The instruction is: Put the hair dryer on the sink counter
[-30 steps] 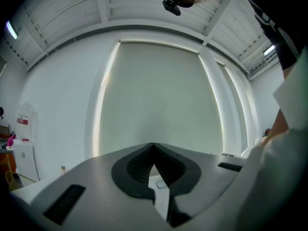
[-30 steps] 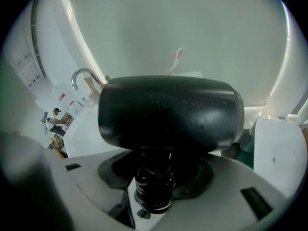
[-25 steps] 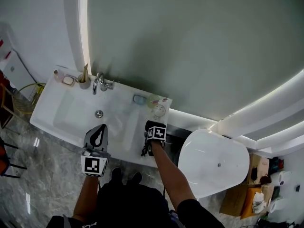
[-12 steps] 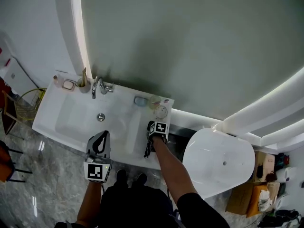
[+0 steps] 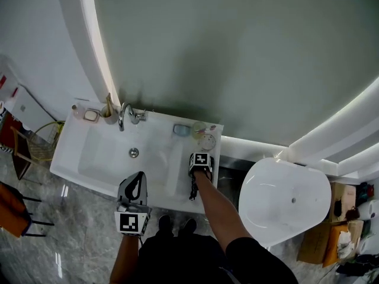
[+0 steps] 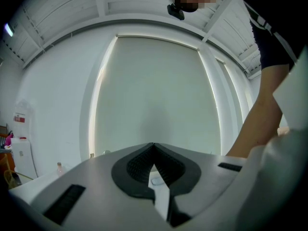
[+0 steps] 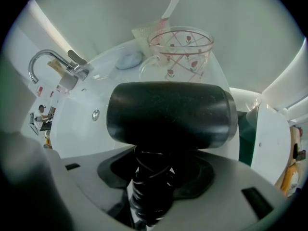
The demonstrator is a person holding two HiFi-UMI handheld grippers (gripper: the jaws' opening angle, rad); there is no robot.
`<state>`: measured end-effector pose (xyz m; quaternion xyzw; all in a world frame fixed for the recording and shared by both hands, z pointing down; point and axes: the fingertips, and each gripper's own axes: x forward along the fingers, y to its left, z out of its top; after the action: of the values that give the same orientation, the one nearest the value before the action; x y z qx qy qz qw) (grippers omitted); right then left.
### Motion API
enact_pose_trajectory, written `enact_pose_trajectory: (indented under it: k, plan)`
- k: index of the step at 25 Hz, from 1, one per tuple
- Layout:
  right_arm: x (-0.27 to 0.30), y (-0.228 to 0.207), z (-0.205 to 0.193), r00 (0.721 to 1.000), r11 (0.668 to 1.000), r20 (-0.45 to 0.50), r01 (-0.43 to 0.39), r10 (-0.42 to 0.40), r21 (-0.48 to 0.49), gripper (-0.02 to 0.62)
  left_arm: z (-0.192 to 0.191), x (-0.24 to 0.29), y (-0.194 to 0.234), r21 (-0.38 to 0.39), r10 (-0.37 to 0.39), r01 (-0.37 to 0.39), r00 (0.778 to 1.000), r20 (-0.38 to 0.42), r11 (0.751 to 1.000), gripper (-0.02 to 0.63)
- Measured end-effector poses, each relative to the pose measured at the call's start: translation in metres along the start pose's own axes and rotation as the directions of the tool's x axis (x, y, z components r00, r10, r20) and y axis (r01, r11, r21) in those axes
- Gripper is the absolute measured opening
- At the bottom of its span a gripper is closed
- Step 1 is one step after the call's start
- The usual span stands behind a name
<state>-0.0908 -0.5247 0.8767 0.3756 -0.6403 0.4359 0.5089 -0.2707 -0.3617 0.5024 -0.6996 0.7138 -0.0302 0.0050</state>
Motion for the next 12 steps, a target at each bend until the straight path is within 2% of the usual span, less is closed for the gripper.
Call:
enact_pose_trajectory:
  k: [3,9,12]
  plan:
    - [-0.0031,0.0020,-0.0003,1.000,1.000,-0.008,0.025,-0.025,-0.015,0.225,0.0046,-0.0003,-0.0012,-0.011,0.005,-0.005,1.000,0.008,1.000,0.023]
    - [0.0001,0.0039,-0.0013,0.999,1.000,-0.030,0.013,-0.013,0.002,0.225,-0.0015,-0.0015,-0.0017,-0.014,-0.004,0.004,1.000,-0.015,1.000,0.023]
    - [0.0004,0.0061,0.0041,1.000,1.000,-0.009,0.011,-0.011,-0.004,0.225,-0.0016,-0.0016,-0.0026,-0.026,-0.005,0.005,1.000,-0.018,1.000,0.023]
